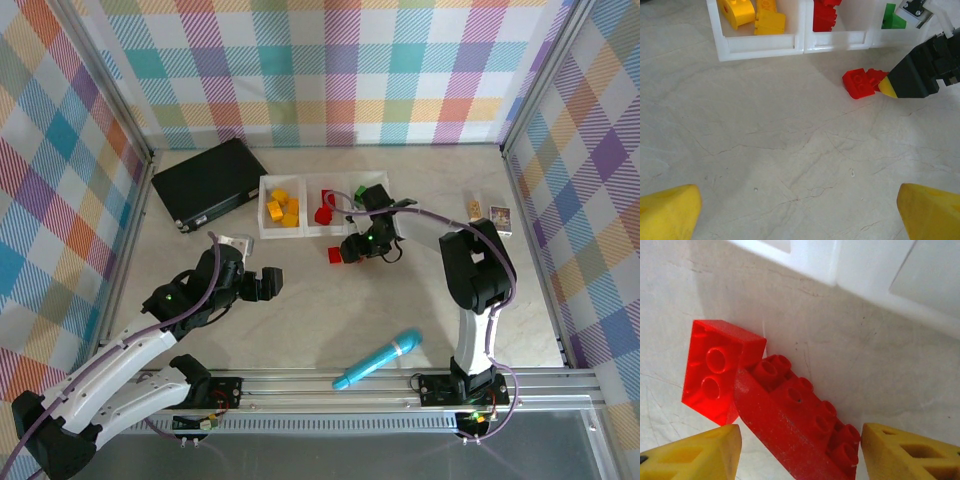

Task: Sort the legos into containers by color
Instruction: Pick up the lego from the center of the table.

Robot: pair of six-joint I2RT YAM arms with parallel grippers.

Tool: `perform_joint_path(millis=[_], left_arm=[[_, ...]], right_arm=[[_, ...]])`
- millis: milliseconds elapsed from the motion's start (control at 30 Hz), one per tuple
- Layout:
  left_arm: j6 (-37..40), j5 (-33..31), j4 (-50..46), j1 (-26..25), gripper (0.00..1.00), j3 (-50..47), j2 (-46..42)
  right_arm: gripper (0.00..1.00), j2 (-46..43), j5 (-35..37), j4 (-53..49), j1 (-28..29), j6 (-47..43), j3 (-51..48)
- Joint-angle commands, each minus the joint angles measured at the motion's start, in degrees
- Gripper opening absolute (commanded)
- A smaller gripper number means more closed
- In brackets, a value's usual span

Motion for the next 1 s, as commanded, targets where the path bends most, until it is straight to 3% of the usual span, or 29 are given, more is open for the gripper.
perform_joint_path(millis=[0,500,967], left_arm=[[-1.0,-0.7,-1.7,-0.3,1.0,-0.5,0.6],[-1.0,-0.8,-2.0,-0.4,1.0,-0.6,1.2],[-1.3,-1.1,-2.1,-0.4,1.0,-1.2,0.4]], right_arm=[[0.62,0.7,2.9,-2.8,0.9,-2.0,2.3],[0.48,4.9,9.1,-6.1,3.5,-3.4,7.0],[0.24,1.8,11.3,-7.3,5.7,-2.8,6.7]])
